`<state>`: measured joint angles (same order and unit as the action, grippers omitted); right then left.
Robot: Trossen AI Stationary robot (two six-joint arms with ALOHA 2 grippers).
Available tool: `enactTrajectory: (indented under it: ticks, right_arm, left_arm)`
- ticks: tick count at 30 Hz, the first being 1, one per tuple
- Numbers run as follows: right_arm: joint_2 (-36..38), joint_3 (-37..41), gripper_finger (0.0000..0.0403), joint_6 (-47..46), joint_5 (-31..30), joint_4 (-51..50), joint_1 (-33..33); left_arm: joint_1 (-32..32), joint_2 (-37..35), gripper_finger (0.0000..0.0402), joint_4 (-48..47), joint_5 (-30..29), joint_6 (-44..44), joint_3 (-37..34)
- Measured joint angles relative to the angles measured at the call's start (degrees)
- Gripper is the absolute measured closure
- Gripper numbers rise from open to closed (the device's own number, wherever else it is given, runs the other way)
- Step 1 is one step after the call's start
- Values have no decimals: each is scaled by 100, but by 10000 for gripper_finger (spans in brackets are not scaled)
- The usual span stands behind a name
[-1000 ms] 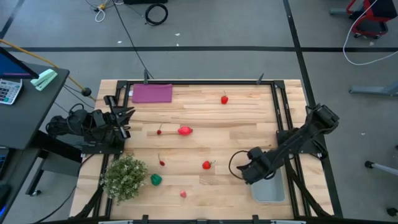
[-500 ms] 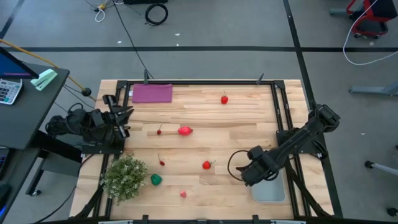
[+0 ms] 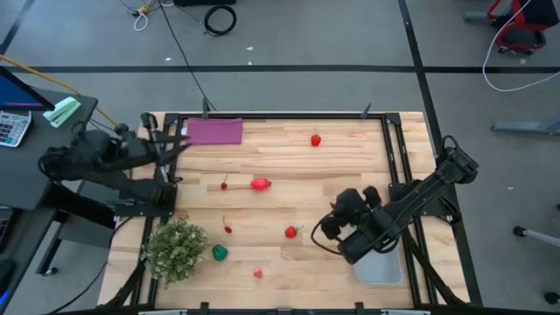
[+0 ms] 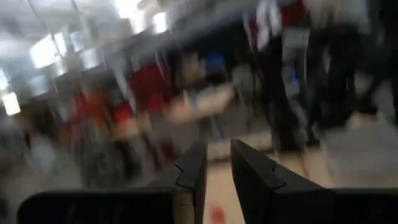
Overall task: Pick and placing Produce into tupperware
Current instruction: Put the red cherry into the gray bin
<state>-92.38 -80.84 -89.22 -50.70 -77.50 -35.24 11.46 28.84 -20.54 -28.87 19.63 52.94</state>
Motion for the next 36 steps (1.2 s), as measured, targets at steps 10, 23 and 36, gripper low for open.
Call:
enactTrajectory:
  ticks: [10,23,36]
  right_arm:
    - [0,-2,285,1402,-1263,423,40]
    - [-2,-2,284,1880,-1252,429,74]
    - [-2,-7,285,2002,-1243,431,74]
  left_arm:
    - [-4,1827,321,-5121,-635,-5043,683]
    - [-620,3015,311,-3875,280,-5747,-279]
    - [-1921,4098,222,-3381,1074,-5391,-276]
